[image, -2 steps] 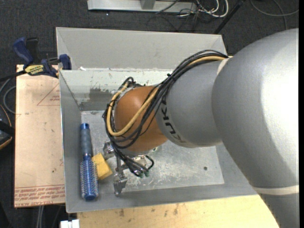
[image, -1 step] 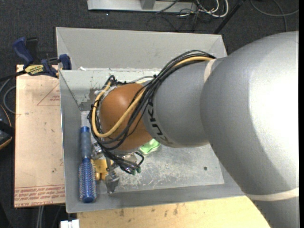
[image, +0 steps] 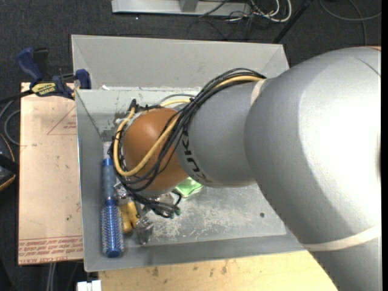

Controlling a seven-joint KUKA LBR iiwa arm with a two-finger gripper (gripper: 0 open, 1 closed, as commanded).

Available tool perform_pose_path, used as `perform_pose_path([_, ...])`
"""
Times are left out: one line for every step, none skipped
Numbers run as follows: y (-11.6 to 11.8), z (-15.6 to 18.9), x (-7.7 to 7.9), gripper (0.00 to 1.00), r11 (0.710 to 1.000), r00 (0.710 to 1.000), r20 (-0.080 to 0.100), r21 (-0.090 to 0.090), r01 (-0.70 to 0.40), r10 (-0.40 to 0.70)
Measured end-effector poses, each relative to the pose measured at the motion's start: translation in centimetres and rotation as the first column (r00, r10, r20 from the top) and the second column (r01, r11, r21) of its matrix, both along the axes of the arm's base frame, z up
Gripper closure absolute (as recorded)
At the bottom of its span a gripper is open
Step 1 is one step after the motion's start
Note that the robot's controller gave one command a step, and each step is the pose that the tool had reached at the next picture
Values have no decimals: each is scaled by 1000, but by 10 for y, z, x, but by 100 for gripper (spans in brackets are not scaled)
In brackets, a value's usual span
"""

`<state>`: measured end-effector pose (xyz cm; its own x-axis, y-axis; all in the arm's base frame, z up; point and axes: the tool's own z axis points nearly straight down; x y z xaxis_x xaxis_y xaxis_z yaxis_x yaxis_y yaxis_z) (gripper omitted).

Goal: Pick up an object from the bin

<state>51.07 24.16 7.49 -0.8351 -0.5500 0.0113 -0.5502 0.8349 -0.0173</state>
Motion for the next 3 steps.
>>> perform_pose_path([-4, 1, 2, 0, 1000, 1000, -3, 13, 8, -8])
perform_pose_path([0, 4, 4, 100, 1000, 1000, 9, 24, 5, -5])
perform_pose_path([-1, 12, 4, 100, 1000, 1000, 1, 21, 8, -8])
